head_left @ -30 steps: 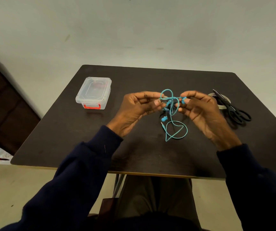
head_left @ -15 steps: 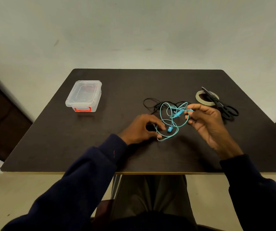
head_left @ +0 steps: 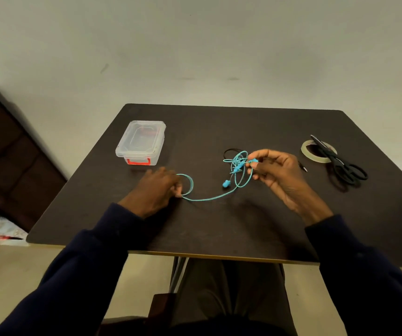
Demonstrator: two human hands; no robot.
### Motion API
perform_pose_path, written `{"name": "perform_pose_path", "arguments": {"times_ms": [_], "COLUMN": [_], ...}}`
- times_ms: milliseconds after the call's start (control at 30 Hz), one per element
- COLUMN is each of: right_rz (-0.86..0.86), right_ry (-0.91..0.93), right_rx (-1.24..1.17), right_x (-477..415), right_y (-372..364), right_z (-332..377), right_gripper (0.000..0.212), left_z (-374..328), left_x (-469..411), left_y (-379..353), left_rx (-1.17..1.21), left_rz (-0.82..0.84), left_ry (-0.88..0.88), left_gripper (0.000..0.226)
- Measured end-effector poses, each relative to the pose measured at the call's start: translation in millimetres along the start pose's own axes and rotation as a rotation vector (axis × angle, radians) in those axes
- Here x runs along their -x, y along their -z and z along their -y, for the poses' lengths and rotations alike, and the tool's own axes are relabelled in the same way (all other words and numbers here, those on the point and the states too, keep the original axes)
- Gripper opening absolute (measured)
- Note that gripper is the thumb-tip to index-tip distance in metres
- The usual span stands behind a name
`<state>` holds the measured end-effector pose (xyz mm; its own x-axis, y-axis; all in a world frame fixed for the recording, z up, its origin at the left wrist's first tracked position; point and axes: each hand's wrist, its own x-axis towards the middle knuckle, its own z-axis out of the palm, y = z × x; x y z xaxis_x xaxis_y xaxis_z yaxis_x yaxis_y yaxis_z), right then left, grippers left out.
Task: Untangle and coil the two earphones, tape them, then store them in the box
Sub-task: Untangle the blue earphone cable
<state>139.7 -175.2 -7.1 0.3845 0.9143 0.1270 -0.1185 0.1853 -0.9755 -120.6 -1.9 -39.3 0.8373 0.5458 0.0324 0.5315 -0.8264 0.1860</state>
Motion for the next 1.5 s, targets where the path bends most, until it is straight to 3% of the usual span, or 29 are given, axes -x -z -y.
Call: {"name": "perform_pose_path", "arguments": {"times_ms": [167, 233, 333, 500, 600, 667, 767, 1033, 1100, 1167, 1267, 1367, 1500], "right_rz": [0.027, 0.028, 0.061, 0.095, 0.111, 0.135, 0.16, 0.099, 0.093, 0.076, 0.025, -0.003, -0.005], "right_ry": [0.009, -0.02, -0.033, -0.043, -0.051, -0.07, -0.152, -0.326, -0.32, -0.31, -0.307, -0.3, -0.288], "right_rx": [-0.018, -0.074, -0.156, -0.387, -0.419, -0.388, -0.327, 0.023, 0.11, 0.179, 0.217, 0.336, 0.576], "right_x": [-10, -13, -17, -23, -21, -16, -7, -3, -4, -6, -9, -7, 1], "right_y": [-14, -19, -30, -33, -21, -8, 11, 14, 8, 0, -6, -5, 4], "right_z": [-2, -4, -2, 16, 26, 29, 23, -10, -15, -19, -18, -14, -7], "right_gripper": [0.017, 0.019, 0.019, 0.025, 0.036, 0.042, 0.04, 0.039, 0.036, 0.035, 0.034, 0.031, 0.023], "left_z": [32, 26, -16, -77, -86, -81, -67, -30, -32, -43, -55, -61, -60], "left_x": [36, 39, 29, -11, -25, -26, -20, 7, 3, -7, -28, -38, -39], "left_y": [30, 27, 18, -12, -23, -26, -22, 4, 10, 9, -3, -12, -12], "left_rx": [0.044, 0.137, 0.541, 0.671, 0.618, 0.547, 0.455, 0.086, 0.189, 0.353, 0.489, 0.626, 0.668], "left_rz": [0.08, -0.097, -0.263, -0.154, -0.143, -0.252, -0.308, -0.104, -0.181, -0.237, -0.172, -0.128, -0.187], "left_ry": [0.204, 0.105, 0.021, 0.136, 0.174, 0.172, 0.219, 0.472, 0.401, 0.205, 0.011, 0.002, 0.081], "left_gripper": [0.011, 0.017, 0.027, 0.047, 0.03, 0.013, 0.01, 0.007, 0.013, 0.028, 0.042, 0.025, 0.012]}}
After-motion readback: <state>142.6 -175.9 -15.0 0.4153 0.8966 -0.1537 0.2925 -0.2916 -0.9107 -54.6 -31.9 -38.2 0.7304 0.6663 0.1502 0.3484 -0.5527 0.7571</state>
